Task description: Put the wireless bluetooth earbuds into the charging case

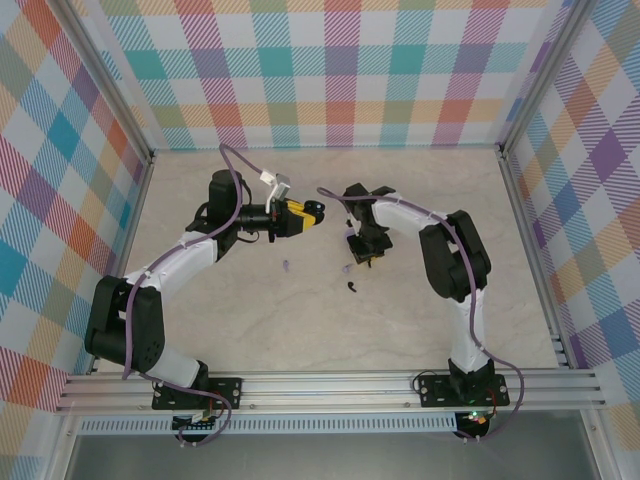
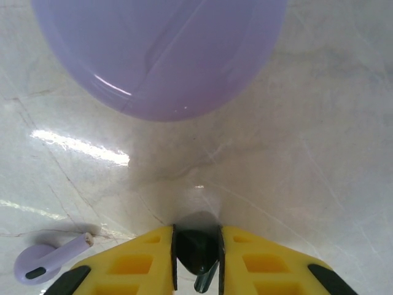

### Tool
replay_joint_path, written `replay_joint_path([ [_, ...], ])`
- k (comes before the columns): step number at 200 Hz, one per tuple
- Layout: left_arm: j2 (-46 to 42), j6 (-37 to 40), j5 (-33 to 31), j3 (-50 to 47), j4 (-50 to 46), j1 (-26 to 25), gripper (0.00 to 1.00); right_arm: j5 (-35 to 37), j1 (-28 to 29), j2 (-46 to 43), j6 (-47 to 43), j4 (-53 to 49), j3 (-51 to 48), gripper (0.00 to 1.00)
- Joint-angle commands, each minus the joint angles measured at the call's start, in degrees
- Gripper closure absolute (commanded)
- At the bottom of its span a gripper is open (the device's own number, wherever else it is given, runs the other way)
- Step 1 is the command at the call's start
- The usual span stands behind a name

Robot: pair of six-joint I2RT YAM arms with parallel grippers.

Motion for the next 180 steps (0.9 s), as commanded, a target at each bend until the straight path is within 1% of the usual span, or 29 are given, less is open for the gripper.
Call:
replay_joint_path([
  [1, -1.39, 1.02, 1.48, 2.09, -0.91, 0.45, 0.84, -1.80, -2.01, -0.66, 2.77, 1.14, -2.42, 0.78],
  [61, -1.29, 0.94, 0.99, 2.22, -1.15, 0.45, 0.84, -5.71, -5.25, -3.57, 3.77, 4.09, -4.52, 0.78],
  [103, -1.13, 0.67, -0.27, 2.02, -1.13, 0.38, 0.84, -8.21, -6.86, -6.46, 4.21, 8.11, -7.72, 0.79],
  [138, -0.72, 0.32, -1.34, 2.11, -1.22, 0.36, 0.84, -9.64, -7.55, -9.26, 4.46, 11.83, -10.43, 0.80],
  [180, 0.19, -0.38, -2.95, 2.09, -1.04, 0.36, 0.84, -10.75, -7.80, -10.92, 4.11, 13.96, -11.97, 0.80],
])
